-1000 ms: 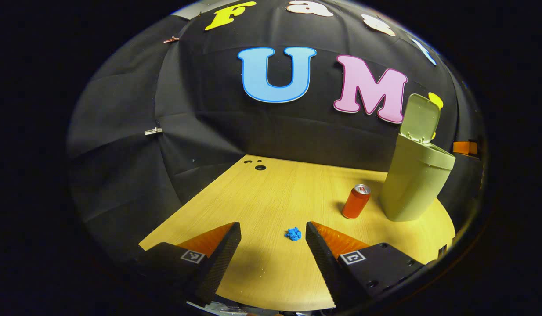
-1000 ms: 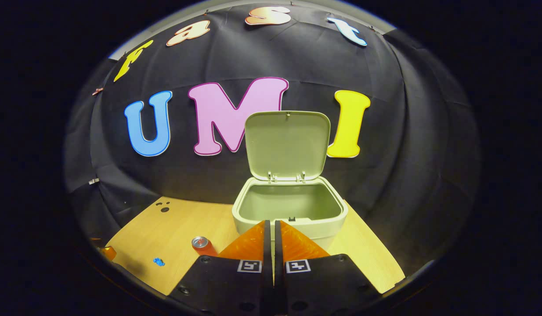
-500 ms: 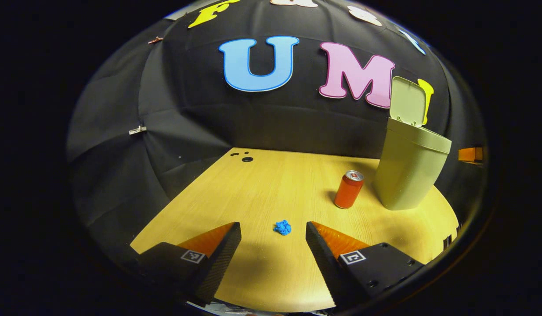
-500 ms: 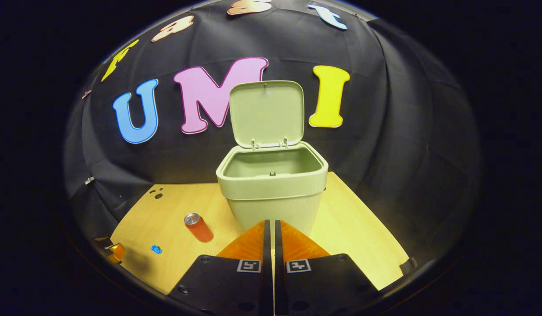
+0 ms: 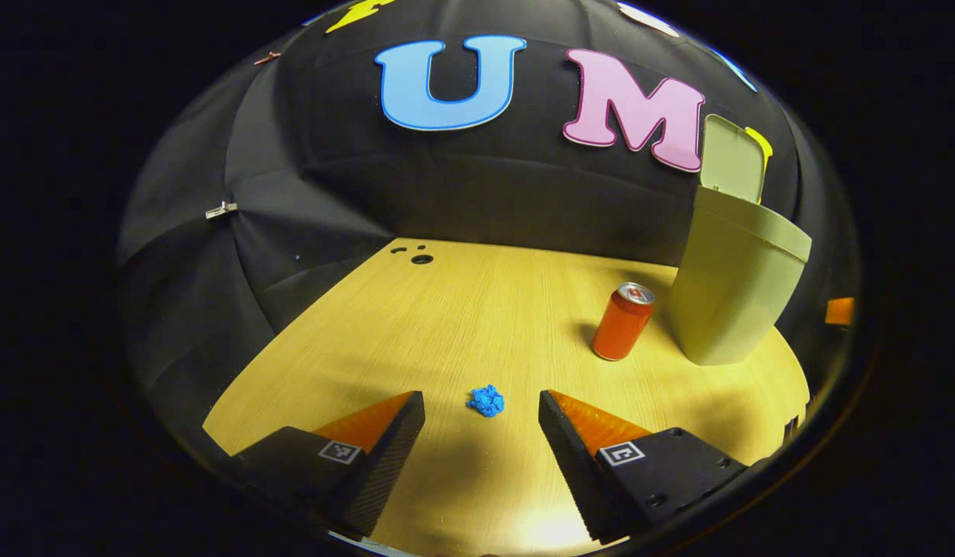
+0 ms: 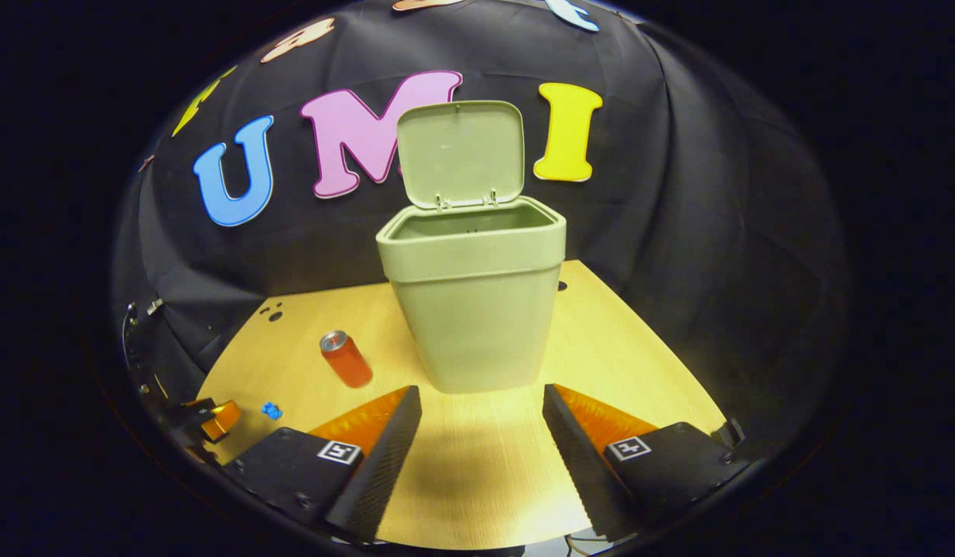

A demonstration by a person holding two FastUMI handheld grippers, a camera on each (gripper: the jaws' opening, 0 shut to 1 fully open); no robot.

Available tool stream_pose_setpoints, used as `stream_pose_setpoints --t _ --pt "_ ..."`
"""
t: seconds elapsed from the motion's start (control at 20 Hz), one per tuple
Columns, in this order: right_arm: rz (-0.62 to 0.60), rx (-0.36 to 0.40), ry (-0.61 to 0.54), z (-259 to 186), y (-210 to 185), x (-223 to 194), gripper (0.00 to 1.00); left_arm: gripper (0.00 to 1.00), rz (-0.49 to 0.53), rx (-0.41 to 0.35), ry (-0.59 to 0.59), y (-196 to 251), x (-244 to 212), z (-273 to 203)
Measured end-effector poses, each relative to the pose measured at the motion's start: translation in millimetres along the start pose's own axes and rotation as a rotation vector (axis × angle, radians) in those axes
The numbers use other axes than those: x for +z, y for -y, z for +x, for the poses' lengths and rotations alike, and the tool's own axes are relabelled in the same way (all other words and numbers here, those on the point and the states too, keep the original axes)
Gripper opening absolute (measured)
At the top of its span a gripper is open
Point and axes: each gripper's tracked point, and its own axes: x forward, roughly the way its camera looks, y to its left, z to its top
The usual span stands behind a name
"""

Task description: Press the lid of the desktop garbage bin to open it, pick up the crumpled paper on the desktop and throw it into the bin, then pick up the pop can on the desktop and drop it into the bin, and finally close the garbage bin lid.

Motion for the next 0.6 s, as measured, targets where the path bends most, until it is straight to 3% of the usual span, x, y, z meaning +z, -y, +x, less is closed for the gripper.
stream_pose_setpoints --t 0.3,0.6 --pt "0.035 -0.078 -0.082 -16.3 21.6 -36.6 1.00 0.96 0.025 -0.005 -0.071 -5.6 -19.9 41.0" --pt "0.043 -0.108 -0.099 -24.7 27.1 -44.4 1.00 0.96 0.071 -0.024 -0.128 2.5 -35.5 78.0"
